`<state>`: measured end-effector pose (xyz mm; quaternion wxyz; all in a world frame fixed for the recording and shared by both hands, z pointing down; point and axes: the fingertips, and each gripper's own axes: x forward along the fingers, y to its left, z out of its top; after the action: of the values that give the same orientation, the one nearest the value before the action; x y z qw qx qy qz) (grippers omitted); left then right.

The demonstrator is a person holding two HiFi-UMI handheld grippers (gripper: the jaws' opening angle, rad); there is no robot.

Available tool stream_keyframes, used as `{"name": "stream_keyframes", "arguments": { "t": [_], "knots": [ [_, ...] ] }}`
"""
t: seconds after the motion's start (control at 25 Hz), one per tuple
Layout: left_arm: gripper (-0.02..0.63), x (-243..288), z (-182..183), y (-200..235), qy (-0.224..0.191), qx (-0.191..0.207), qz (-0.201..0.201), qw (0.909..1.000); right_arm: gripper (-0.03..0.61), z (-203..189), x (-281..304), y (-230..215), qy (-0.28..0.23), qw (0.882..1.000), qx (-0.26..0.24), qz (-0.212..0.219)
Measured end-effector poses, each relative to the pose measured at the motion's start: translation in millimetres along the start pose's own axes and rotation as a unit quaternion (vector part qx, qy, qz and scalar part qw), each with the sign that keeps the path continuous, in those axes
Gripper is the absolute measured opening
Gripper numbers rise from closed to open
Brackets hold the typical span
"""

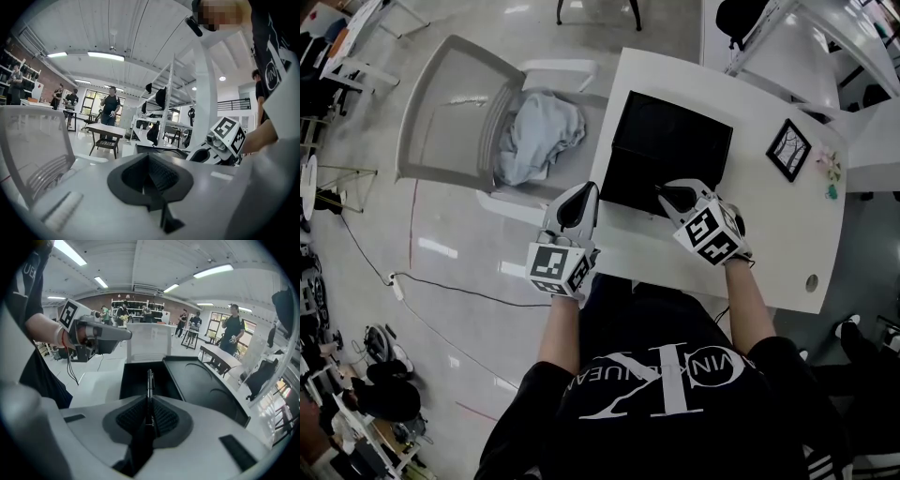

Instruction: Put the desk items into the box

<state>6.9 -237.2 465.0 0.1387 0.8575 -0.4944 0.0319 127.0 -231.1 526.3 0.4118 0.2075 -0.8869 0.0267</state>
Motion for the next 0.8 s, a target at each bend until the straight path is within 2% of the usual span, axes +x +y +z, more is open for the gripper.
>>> {"name": "stream_keyframes", "arguments": {
  "t": [0.24,0.8],
  "knots": [
    [0.011,0,-10,7,0.01,-0.004,0.003,0.9999,0.049,-10,17,4,0.038,0.999,-0.001,0.019],
    [0.011,-3,-23,18,0.02,-0.024,0.008,0.9995,0.049,-18,44,10,0.087,0.995,-0.027,0.044]
  ]
}}
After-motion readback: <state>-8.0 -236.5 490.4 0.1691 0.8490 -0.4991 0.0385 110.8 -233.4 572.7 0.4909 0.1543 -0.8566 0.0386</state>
